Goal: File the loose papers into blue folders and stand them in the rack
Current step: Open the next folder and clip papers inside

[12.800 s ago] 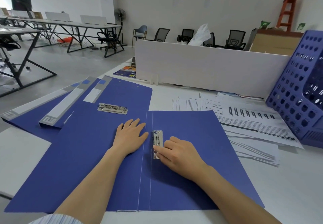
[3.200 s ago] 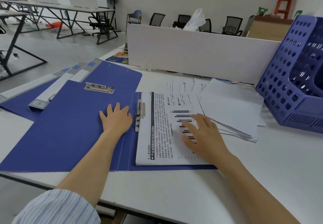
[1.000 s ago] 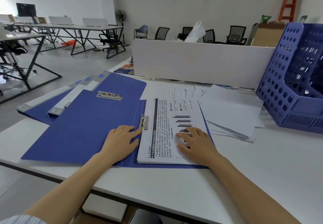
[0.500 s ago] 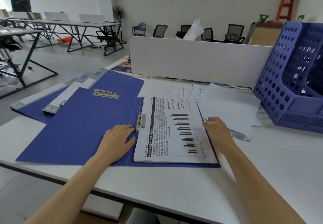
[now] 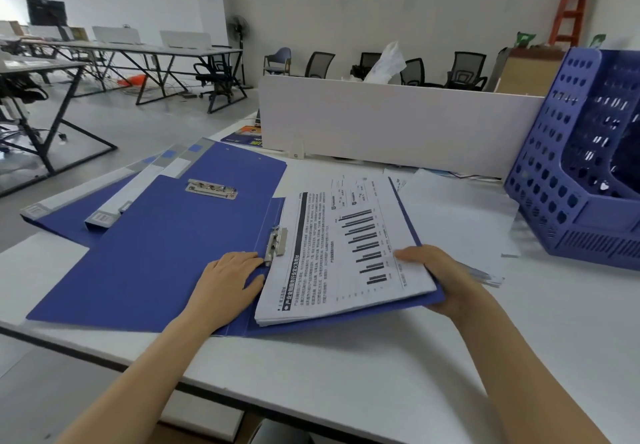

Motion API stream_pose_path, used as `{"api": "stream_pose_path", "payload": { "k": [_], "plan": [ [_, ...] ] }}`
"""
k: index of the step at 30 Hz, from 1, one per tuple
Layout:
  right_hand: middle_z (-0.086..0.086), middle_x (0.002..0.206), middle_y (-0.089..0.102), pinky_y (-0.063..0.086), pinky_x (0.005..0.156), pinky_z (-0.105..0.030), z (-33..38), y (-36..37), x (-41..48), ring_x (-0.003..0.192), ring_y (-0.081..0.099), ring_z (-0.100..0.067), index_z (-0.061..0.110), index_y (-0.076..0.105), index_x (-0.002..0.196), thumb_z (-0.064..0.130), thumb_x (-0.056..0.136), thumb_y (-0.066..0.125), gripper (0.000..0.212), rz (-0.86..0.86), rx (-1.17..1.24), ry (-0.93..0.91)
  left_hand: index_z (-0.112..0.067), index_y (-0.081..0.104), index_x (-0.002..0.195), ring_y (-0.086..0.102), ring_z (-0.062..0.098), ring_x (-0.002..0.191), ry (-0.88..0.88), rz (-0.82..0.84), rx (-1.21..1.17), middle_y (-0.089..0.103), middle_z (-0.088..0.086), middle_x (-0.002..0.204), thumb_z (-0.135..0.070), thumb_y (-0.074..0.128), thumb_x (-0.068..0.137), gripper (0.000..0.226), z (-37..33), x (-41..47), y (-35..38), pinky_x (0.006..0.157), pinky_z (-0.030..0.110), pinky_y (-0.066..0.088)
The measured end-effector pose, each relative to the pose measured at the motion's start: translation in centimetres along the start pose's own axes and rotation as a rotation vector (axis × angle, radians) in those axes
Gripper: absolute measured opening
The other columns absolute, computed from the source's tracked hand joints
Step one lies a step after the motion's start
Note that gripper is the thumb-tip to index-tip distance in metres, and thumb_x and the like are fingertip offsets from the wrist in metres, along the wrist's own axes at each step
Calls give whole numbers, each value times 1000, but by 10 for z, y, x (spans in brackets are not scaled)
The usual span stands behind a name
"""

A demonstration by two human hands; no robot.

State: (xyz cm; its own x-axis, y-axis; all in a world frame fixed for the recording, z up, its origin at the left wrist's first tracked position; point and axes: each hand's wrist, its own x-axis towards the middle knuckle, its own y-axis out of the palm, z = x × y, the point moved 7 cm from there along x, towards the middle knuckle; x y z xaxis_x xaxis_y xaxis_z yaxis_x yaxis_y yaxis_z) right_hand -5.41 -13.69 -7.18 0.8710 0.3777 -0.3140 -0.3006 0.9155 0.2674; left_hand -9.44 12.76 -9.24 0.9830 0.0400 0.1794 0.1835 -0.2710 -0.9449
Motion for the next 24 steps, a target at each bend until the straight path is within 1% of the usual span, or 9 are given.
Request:
{"api": "stream_pose_path", "payload": {
  "k": [3,6,8,11,14,16,18,20,24],
  "plan": [
    [-5,76,75,58,52,-28,2,-1,3,65,72,-20,11,58,102,-7,90,40,28,64,-28,-18,-8,59,120,52,23,117,-33,-159,-187,62,6,123,-27,44,93,36,0,-3,-16,96,31,38],
    [-6,80,75,59,54,-30,6,-5,6,68,72,-22,9,57,105,-10,88,39,32,74,38,-74,-2,62,115,57,27,110,-34,-315,-285,65,11,117,-11,52,92,27,-1,-8,-28,91,33,41],
    [-8,83,75,59,55,-31,10,-9,6,70,73,-24,9,56,108,-11,88,39,33,73,113,-116,2,68,103,62,18,93,44,-451,-333,70,14,101,-16,52,88,28,-8,-16,-37,81,30,45],
    [-7,84,75,58,54,-28,14,-19,8,72,73,-22,8,53,113,-10,88,36,35,41,229,-157,2,66,69,49,14,68,76,-561,-414,63,6,64,-30,41,82,42,-15,-31,-40,59,13,36],
    [-3,74,75,56,50,-24,21,-31,6,64,72,-17,10,56,102,-10,90,32,34,-21,307,-200,2,46,54,29,14,50,-57,-438,-488,37,0,45,-40,40,78,49,-12,-28,-29,53,26,28],
    [-2,67,74,55,46,-22,23,-42,4,58,71,-15,11,57,93,-10,91,31,33,-76,354,-208,-4,53,57,41,18,52,-201,-244,-603,46,0,49,-42,43,78,45,-8,-17,-15,58,32,36],
    [-2,66,74,55,44,-23,24,-50,3,57,71,-16,12,56,93,-9,91,33,31,-111,366,-206,-7,61,74,51,23,62,-331,-123,-756,58,7,68,-38,48,89,37,-4,-8,-6,64,32,40],
    [-2,67,74,55,44,-23,23,-54,2,58,71,-17,12,56,94,-8,91,34,30,-129,361,-197,-7,59,90,51,21,64,-460,-90,-1013,58,10,80,-35,40,96,34,-1,2,-5,61,30,37],
    [-3,67,74,54,42,-22,21,-53,1,57,71,-17,11,57,95,-7,90,39,25,-136,364,-175,-23,56,87,58,21,74,-573,-76,-1445,61,2,88,-45,33,96,32,-6,26,-6,69,33,40]
  ]
}}
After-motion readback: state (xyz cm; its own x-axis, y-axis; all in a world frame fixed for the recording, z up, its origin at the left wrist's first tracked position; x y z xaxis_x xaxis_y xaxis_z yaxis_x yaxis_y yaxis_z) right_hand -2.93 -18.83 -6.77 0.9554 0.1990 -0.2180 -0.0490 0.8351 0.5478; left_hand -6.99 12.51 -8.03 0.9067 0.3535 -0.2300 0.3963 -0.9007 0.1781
